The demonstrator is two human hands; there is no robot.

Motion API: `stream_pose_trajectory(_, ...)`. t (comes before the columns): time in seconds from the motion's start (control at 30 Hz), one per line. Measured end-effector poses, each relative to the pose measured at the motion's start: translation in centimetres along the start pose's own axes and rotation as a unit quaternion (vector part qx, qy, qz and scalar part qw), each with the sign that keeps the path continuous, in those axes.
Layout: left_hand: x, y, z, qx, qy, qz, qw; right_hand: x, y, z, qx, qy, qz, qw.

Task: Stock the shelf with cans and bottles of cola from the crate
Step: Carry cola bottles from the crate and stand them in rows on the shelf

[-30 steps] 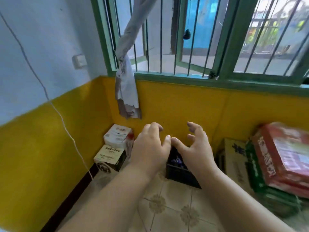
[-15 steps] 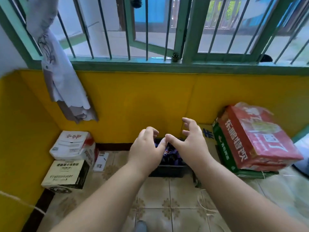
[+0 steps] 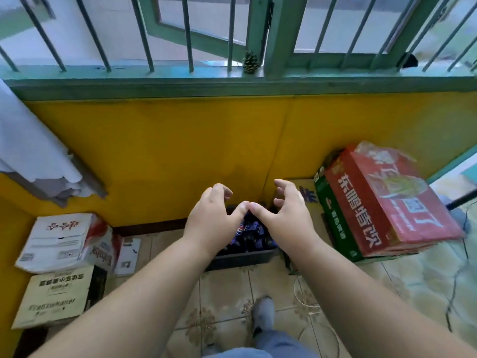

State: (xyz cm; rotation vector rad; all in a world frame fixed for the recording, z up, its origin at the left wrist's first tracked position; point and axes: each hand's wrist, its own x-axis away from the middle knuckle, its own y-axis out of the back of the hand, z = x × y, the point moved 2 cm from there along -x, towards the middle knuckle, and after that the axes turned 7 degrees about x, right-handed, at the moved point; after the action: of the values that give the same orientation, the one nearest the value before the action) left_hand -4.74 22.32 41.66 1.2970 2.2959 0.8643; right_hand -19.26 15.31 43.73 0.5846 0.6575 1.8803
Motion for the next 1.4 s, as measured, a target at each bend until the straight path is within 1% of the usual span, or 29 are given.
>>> stream_pose_trajectory(0.1,-2.4,-1.5,1.0,-0.011,0.026,0.008,1.000,-3.7,-1.4,-1.2,-0.008,-0.013,0.019,1.000)
stream_pose_trajectory(0.2,-5.4,-2.8,2.3,-0.030,0.053,0.001,0.998,-8.0,-4.1,-2.4,-0.028,-0.024,0.049,0.998)
stream_pose_trajectory(0.27,-7.8,-3.8,3.3,-0.044,0.080,-0.012,0.996,-10.9,-6.3,-3.2,-0.039,-0.034,0.077,0.996)
stream_pose_trajectory(0.33,-10.1,-5.4,4.4,-0.060,0.115,-0.010,0.992,-14.0,-8.1,-4.5,-0.045,-0.047,0.103,0.993)
stream_pose_trajectory(0.4,-12.5,-7.9,5.6,-0.068,0.147,0.014,0.987,-17.1,-9.9,-6.4,-0.046,-0.065,0.122,0.989)
stream_pose_trajectory(0.53,-15.8,-12.5,7.9,-0.073,0.185,0.090,0.976,-20.9,-13.4,-10.2,-0.053,-0.076,0.141,0.986)
stream_pose_trajectory(0.6,-17.3,-14.8,10.1,-0.078,0.209,0.105,0.969,-22.3,-15.8,-12.7,-0.060,-0.104,0.148,0.982)
stream_pose_trajectory(0.7,-18.5,-18.7,14.2,-0.070,0.241,0.134,0.959,-23.4,-19.8,-17.7,-0.069,-0.156,0.140,0.975)
stream_pose_trajectory(0.77,-18.8,-21.7,17.1,-0.074,0.250,0.172,0.950,-23.7,-22.5,-21.8,-0.041,-0.190,0.133,0.972)
stream_pose_trajectory(0.9,-19.1,-28.5,22.1,-0.080,0.240,0.231,0.940,-23.4,-26.9,-30.8,0.004,-0.289,0.107,0.951)
stream_pose_trajectory(1.0,-19.3,-33.4,25.3,-0.066,0.228,0.273,0.932,-23.5,-30.2,-37.0,-0.052,-0.394,0.089,0.913)
stream_pose_trajectory(1.1,-19.3,-37.5,27.9,-0.059,0.211,0.292,0.931,-23.9,-32.8,-42.7,-0.078,-0.466,0.034,0.880)
stream_pose_trajectory(1.17,-19.2,-39.6,29.5,-0.058,0.211,0.302,0.928,-24.6,-33.6,-45.7,-0.063,-0.490,0.018,0.869)
stream_pose_trajectory(1.23,-19.3,-41.4,31.0,-0.058,0.212,0.305,0.927,-25.7,-34.0,-48.6,-0.037,-0.494,0.012,0.868)
stream_pose_trajectory(1.37,-19.2,-43.3,33.2,-0.052,0.213,0.312,0.925,-27.8,-34.7,-51.9,-0.048,-0.491,0.028,0.869)
stream_pose_trajectory(1.4,-19.2,-43.6,33.6,-0.055,0.214,0.314,0.923,-28.2,-34.7,-52.2,-0.032,-0.487,0.033,0.872)
